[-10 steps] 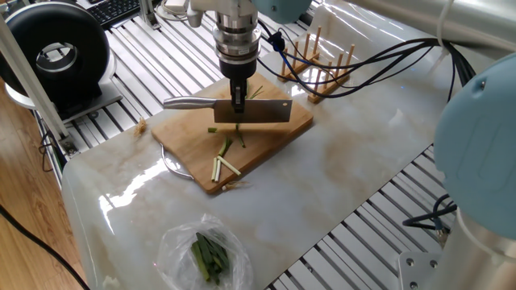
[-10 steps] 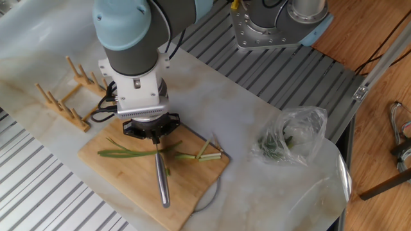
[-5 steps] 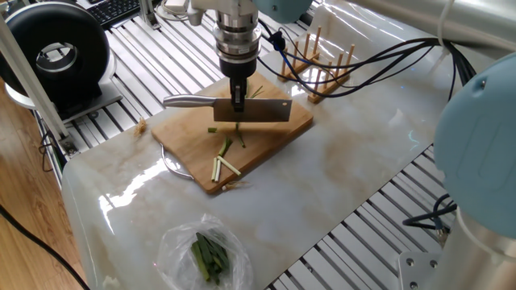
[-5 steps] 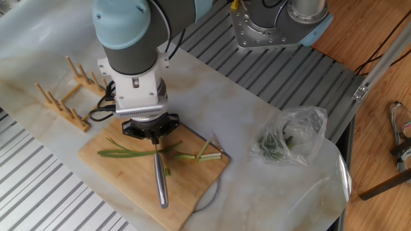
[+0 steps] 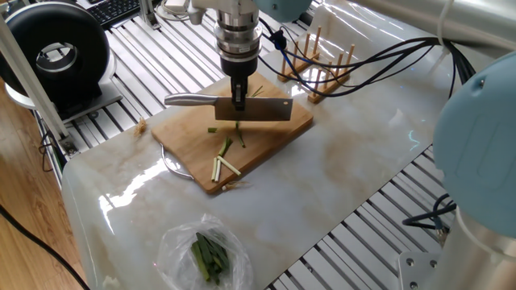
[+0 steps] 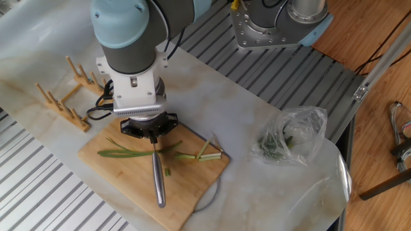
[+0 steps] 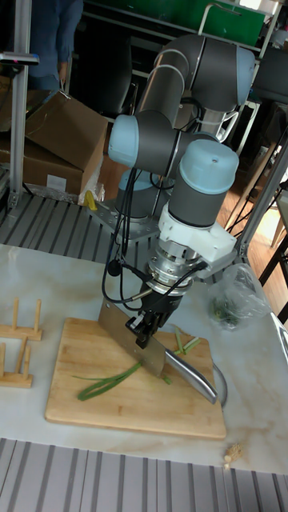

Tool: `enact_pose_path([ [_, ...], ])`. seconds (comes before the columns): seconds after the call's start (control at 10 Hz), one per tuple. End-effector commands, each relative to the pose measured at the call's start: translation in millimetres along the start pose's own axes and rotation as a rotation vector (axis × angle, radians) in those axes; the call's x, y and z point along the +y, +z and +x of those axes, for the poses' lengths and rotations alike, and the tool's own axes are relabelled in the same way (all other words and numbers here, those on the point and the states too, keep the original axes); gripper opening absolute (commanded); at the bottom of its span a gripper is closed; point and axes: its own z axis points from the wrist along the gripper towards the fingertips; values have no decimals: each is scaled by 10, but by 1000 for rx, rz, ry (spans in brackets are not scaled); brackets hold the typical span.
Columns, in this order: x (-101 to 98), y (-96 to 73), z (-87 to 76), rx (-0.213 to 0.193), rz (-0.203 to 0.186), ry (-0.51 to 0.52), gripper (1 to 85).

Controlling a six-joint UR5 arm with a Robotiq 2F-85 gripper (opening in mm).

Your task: Chop the green garlic

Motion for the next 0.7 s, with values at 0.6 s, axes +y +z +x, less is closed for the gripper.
enact_pose_path([
  [0.6, 8, 2, -53, -6, -8, 8, 13],
])
